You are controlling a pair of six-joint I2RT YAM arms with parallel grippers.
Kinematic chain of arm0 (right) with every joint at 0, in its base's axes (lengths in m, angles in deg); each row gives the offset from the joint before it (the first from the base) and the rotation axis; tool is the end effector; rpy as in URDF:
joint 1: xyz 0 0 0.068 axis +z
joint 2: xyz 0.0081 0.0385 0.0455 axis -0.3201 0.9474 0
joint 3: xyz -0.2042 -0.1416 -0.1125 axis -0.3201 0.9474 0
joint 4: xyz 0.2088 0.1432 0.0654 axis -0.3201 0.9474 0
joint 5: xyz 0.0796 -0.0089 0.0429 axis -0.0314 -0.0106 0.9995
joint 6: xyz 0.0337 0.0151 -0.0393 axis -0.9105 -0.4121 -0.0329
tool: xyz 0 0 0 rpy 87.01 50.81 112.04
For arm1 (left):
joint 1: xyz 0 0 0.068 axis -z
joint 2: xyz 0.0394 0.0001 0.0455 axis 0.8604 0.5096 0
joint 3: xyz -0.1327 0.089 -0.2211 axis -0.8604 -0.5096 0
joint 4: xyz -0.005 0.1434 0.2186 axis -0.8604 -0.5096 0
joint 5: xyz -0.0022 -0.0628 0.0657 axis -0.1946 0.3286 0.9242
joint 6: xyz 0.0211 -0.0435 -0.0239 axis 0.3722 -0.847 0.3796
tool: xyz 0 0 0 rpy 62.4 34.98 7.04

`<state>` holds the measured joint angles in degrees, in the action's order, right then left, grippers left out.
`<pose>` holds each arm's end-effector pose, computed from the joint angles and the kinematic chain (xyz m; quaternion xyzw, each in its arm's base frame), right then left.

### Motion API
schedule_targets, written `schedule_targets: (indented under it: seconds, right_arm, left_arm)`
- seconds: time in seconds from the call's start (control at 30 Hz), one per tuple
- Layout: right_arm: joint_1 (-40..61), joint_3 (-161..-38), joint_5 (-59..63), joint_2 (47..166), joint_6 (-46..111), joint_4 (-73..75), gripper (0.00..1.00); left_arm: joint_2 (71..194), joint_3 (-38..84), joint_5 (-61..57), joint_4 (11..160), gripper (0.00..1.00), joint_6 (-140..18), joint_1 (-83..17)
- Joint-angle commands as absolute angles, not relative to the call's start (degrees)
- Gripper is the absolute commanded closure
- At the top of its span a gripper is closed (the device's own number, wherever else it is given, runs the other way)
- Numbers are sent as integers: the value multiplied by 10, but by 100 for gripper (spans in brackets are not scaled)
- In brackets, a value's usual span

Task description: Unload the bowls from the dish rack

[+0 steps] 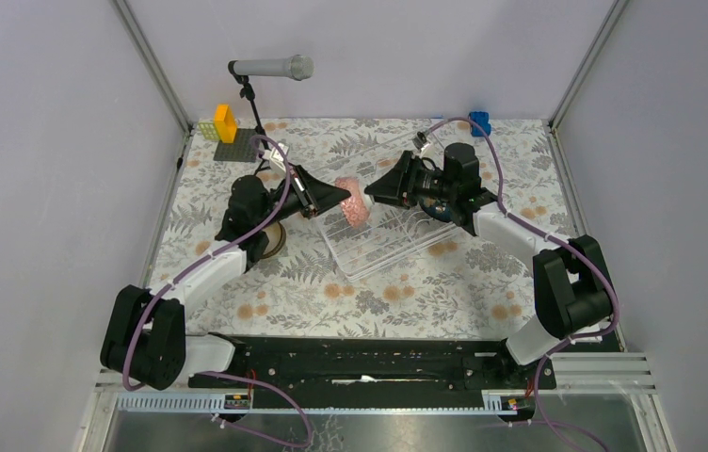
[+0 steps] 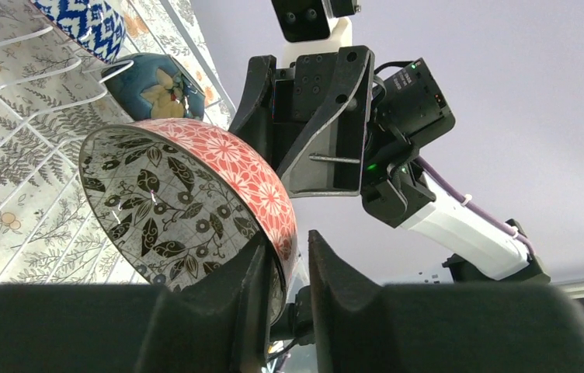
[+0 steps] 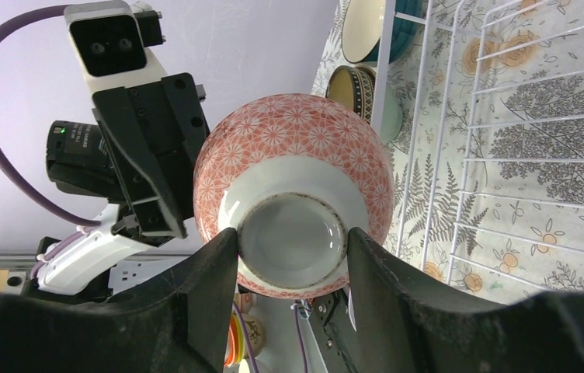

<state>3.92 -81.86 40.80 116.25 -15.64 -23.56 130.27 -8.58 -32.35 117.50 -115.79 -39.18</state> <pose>0.3224 0.1621 0.2785 -0.0515 0.7422 0.6079 0.2776 0.2597 -0.1192 0.2867 -0.0434 0.7004 -0.6318 0.3292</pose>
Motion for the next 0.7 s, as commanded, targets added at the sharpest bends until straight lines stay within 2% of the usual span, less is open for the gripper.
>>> schedule_targets:
  seconds: [0.0, 0.17, 0.33, 0.43, 0.67]
  right_arm:
    - [38, -821, 431, 1158, -168, -286, 81]
    - [39, -820, 431, 1154, -168, -282, 78]
    - [38, -822, 413, 1138, -138, -243, 37]
    - [38, -828, 381, 1119, -103, -194, 27]
    - [38, -848, 303, 1076, -10, -73, 9]
  left_arm:
    - [1310, -85, -343, 1241, 78, -1170, -389]
    - [1308, -82, -335, 1233, 99, -1164, -386]
    - [1292, -75, -320, 1174, 100, -1128, -386]
    - [1268, -73, -303, 1126, 100, -1097, -386]
    - [1175, -56, -218, 908, 100, -982, -385]
